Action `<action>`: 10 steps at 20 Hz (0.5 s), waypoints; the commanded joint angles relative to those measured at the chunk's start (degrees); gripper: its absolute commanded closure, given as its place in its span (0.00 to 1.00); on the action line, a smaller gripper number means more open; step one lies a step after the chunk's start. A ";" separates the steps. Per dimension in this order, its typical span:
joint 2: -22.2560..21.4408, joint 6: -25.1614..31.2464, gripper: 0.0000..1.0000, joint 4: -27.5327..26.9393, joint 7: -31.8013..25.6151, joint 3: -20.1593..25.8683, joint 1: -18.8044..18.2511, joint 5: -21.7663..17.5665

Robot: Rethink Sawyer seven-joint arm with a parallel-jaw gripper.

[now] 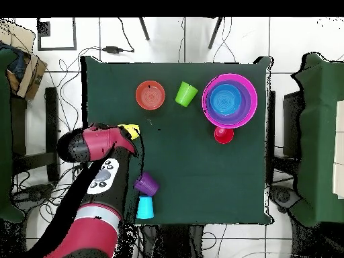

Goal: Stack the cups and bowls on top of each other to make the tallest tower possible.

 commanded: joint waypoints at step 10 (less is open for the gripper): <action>-0.55 2.15 0.00 6.23 7.38 4.01 -1.74 0.06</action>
